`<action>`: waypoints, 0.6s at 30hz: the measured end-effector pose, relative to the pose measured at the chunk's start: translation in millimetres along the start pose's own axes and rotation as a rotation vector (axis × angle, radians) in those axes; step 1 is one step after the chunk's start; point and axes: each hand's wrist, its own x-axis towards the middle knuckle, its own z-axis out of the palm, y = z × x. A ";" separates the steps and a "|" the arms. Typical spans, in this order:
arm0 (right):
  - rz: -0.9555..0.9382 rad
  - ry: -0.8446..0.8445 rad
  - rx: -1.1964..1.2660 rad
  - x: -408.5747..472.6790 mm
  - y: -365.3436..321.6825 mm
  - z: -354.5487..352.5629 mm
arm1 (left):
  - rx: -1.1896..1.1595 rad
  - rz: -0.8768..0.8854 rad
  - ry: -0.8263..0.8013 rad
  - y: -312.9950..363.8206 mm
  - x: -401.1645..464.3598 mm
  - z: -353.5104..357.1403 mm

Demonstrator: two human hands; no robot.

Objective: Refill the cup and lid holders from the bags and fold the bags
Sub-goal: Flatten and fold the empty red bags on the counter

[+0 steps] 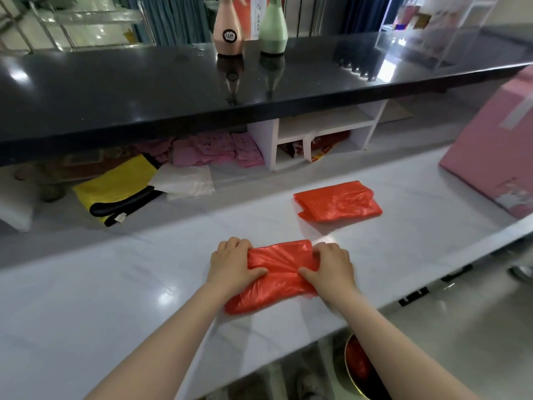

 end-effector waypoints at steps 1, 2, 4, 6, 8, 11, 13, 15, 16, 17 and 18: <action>0.016 -0.037 0.055 0.3 -1.2 -2.1 | -0.047 0.014 -0.002 2.4 -0.7 0.3; 0.041 -0.085 0.131 1.3 -2.2 -4.6 | -0.086 0.029 -0.013 4.9 -1.2 0.6; 0.102 -0.171 0.229 7.3 -1.8 -8.8 | -0.119 0.047 -0.036 6.9 -0.2 0.6; 0.120 -0.233 0.181 16.6 -0.7 -12.6 | -0.157 0.020 -0.055 6.5 3.5 -1.3; 0.080 -0.270 0.088 25.0 -0.5 -16.6 | -0.196 -0.020 -0.076 7.5 8.5 -5.1; -0.038 -0.264 0.086 34.2 -2.3 -25.5 | -0.248 -0.038 -0.058 11.7 16.2 -12.1; -0.105 -0.232 0.216 43.6 -6.8 -37.2 | -0.303 -0.043 0.019 17.8 23.5 -24.7; -0.148 -0.197 0.363 59.8 -11.7 -54.3 | -0.357 -0.051 0.117 28.1 35.1 -42.1; -0.170 -0.177 0.417 68.6 -13.0 -63.8 | -0.384 -0.053 0.153 35.3 41.4 -50.7; -0.186 -0.157 0.457 78.0 -13.0 -73.7 | -0.413 -0.053 0.178 43.6 47.8 -58.0; -0.193 -0.137 0.492 87.7 -11.9 -83.4 | -0.439 -0.050 0.194 52.4 54.8 -64.3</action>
